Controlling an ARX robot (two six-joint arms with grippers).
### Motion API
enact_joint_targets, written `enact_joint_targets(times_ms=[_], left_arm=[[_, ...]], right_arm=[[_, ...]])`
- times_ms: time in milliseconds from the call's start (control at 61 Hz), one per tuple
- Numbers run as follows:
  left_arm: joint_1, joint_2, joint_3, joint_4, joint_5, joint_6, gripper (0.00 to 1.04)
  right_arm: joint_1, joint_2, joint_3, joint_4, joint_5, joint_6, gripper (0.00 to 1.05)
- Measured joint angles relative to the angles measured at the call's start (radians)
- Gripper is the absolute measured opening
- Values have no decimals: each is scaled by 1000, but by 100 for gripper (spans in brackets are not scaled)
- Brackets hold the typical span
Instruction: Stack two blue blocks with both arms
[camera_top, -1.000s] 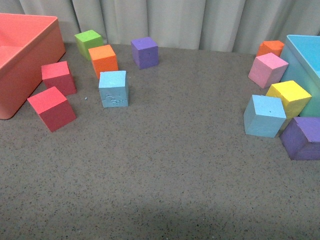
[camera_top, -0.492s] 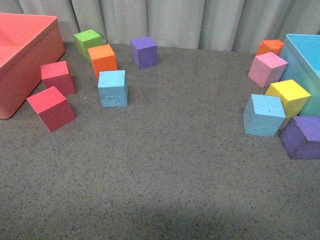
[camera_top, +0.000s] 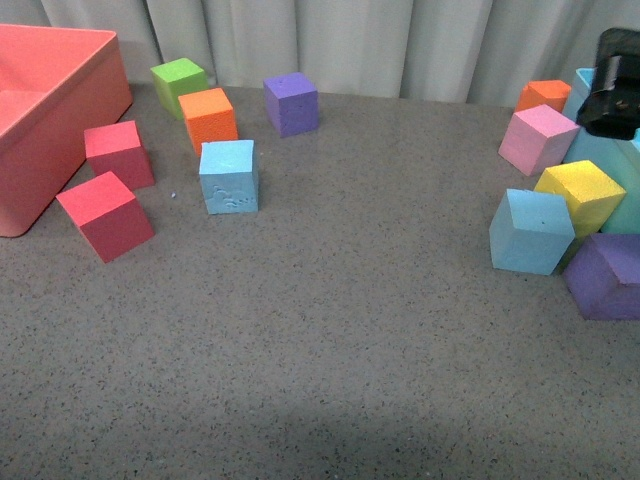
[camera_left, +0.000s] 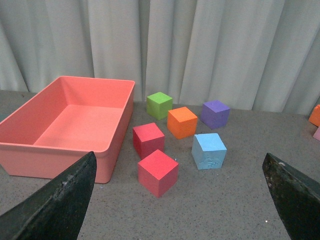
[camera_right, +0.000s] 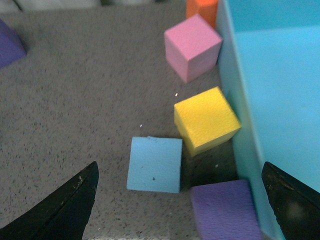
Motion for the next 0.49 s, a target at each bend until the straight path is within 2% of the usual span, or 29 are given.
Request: enact_joint_targets(times_ms=[246, 492], left_arm=[[0, 0, 0, 0, 0, 0, 98], [0, 0, 0, 0, 0, 0, 98]], right_arm=[[21, 223, 187, -170, 0, 45, 95], [32, 336, 274, -248, 2, 56, 95]])
